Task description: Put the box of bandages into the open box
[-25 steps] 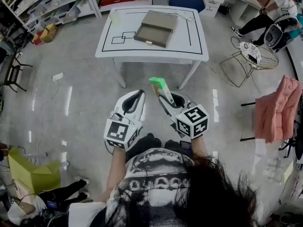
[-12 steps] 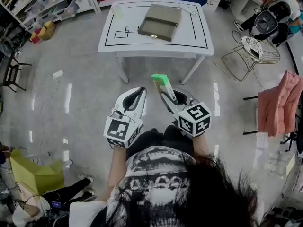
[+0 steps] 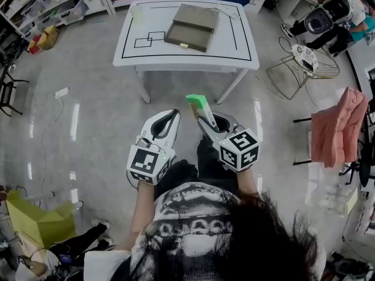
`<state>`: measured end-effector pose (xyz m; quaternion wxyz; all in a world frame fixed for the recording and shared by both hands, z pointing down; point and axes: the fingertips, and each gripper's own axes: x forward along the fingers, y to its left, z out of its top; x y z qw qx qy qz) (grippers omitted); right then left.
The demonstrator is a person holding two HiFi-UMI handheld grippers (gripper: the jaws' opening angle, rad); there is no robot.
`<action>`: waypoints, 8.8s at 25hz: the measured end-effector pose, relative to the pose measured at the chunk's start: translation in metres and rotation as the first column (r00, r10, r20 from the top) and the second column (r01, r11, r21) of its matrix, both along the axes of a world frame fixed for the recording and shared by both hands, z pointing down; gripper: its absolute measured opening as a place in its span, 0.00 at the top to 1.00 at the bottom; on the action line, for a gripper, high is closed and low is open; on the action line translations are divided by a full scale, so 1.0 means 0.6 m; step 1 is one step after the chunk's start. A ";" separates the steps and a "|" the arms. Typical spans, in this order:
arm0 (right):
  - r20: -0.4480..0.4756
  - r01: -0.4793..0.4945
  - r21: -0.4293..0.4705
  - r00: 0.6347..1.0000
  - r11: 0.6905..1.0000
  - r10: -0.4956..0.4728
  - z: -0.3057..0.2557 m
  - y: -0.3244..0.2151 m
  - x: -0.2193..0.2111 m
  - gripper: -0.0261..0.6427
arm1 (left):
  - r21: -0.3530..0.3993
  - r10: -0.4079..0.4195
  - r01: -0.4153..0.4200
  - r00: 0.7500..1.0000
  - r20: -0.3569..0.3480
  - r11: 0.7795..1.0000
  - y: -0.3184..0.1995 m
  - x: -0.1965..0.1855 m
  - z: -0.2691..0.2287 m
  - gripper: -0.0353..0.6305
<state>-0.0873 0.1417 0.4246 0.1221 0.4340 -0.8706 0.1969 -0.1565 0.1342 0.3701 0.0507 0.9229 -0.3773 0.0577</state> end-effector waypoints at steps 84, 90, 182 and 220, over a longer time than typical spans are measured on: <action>-0.091 0.255 -0.270 0.953 0.928 -0.288 0.198 -0.825 0.120 0.82 | -0.019 -0.212 0.214 0.974 0.079 0.977 -0.721 0.116 0.015 0.95; -0.112 0.272 -0.348 0.938 0.897 -0.328 0.248 -0.874 0.086 0.82 | -0.025 -0.218 0.220 0.973 0.070 0.975 -0.745 0.083 0.019 0.95; 0.187 0.416 0.046 0.890 0.908 -0.417 -0.001 -0.465 0.259 0.95 | -0.059 -0.305 0.312 0.947 0.105 0.948 -0.418 0.297 0.045 0.95; 0.115 0.447 0.179 0.875 0.876 -0.470 -0.044 -0.391 0.266 0.97 | -0.033 -0.326 0.331 0.939 0.111 0.943 -0.335 0.307 0.042 0.95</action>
